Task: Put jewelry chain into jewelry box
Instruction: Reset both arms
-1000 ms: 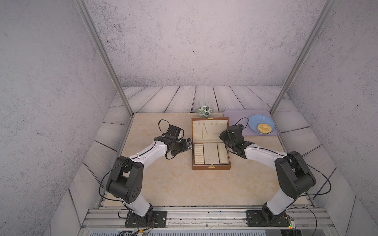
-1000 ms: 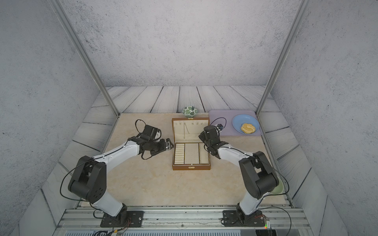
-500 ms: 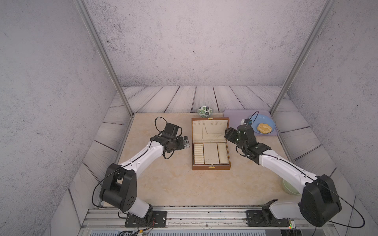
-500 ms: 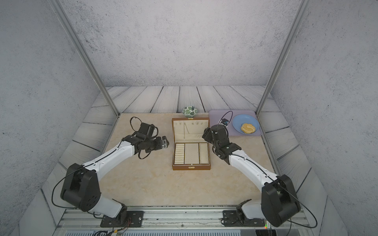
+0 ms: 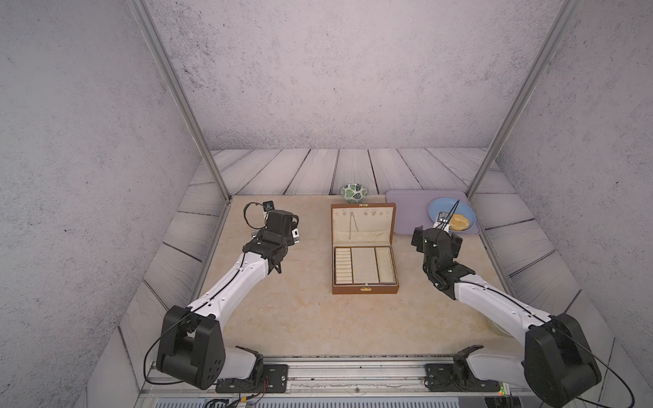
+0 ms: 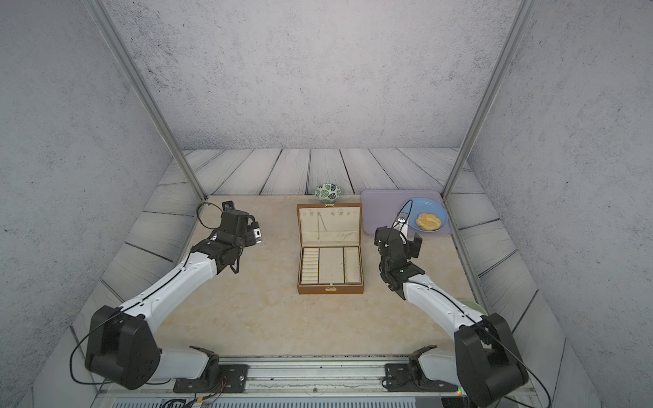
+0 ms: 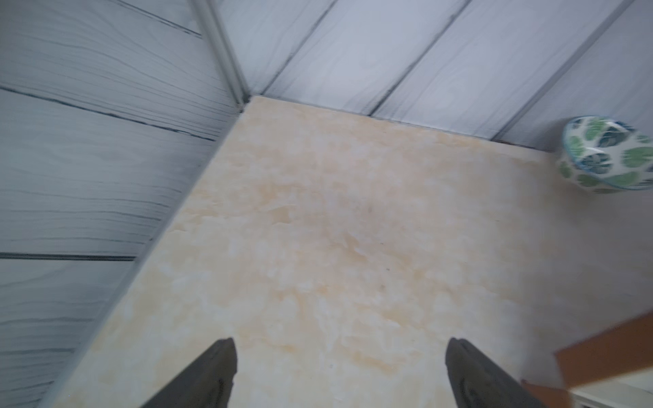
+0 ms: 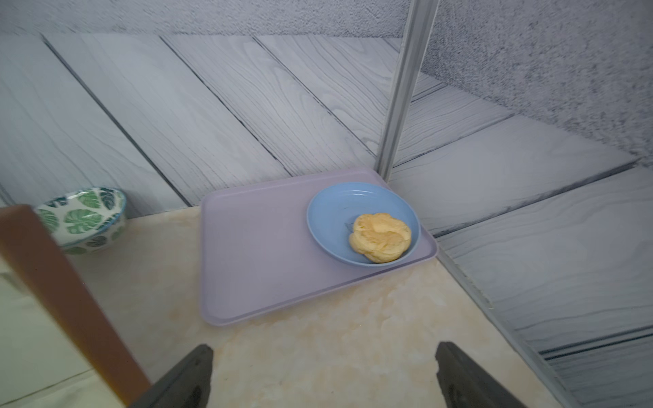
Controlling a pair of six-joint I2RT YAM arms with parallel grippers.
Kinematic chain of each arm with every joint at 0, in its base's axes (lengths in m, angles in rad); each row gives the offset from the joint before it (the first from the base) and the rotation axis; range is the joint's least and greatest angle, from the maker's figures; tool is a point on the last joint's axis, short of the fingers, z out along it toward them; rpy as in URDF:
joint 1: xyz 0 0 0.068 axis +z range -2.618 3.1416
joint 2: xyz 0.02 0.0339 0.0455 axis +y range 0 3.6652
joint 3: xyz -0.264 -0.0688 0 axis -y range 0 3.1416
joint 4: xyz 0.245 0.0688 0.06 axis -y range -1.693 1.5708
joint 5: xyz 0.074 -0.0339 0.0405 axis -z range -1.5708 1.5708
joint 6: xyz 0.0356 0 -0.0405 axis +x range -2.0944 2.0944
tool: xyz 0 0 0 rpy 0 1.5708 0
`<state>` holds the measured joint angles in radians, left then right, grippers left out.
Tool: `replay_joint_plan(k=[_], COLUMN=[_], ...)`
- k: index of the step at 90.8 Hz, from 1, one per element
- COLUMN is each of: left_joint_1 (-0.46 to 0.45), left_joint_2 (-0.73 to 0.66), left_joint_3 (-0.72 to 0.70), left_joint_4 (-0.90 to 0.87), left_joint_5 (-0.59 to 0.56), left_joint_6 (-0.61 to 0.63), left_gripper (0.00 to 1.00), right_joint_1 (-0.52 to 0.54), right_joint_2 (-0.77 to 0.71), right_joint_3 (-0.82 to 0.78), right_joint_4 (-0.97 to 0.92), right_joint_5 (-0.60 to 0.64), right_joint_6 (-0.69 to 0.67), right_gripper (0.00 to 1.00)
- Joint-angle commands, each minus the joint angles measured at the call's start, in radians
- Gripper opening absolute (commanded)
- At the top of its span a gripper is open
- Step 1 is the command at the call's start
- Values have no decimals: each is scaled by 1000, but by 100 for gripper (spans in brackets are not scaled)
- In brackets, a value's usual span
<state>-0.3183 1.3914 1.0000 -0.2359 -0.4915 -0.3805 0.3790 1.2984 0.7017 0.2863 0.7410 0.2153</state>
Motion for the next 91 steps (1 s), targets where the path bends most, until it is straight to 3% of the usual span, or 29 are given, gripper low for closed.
replay_joint_plan(k=[1,13,21,26,31,37,56,91], left_joint_1=[61,141,187,204,211,213,235,263], left_joint_2=[57,115,146,163,177,187,186,108], left_joint_3=[-66,-123,-158,-187,-211,-205,-325,-488], left_joint_4=[143,211,259,308,360,378,687,902], left_joint_5=[-156,-102,-18,10,40,74,167,326], left_joint_6=[168,230,250,251,268,292,363,387], left_gripper=[98,98,98,98,98,98,98,98], right_joint_1=[-41,-93,-123,-148,-178,-221,-261,-273], right_joint_2=[64,147,155,185,205,201,260,207], right_joint_3=[-59,-96,-40,-19,-4,-9,-126,-248], right_joint_4=[173,301,194,172,122,59,295,436], right_joint_5=[60,32,-79,-70,-55,-127,-294,-450], right_joint_6=[-181,-188,-217,-217,-181,-120,-152,-191], right_gripper=[99,99,99,99,99,99,99,99])
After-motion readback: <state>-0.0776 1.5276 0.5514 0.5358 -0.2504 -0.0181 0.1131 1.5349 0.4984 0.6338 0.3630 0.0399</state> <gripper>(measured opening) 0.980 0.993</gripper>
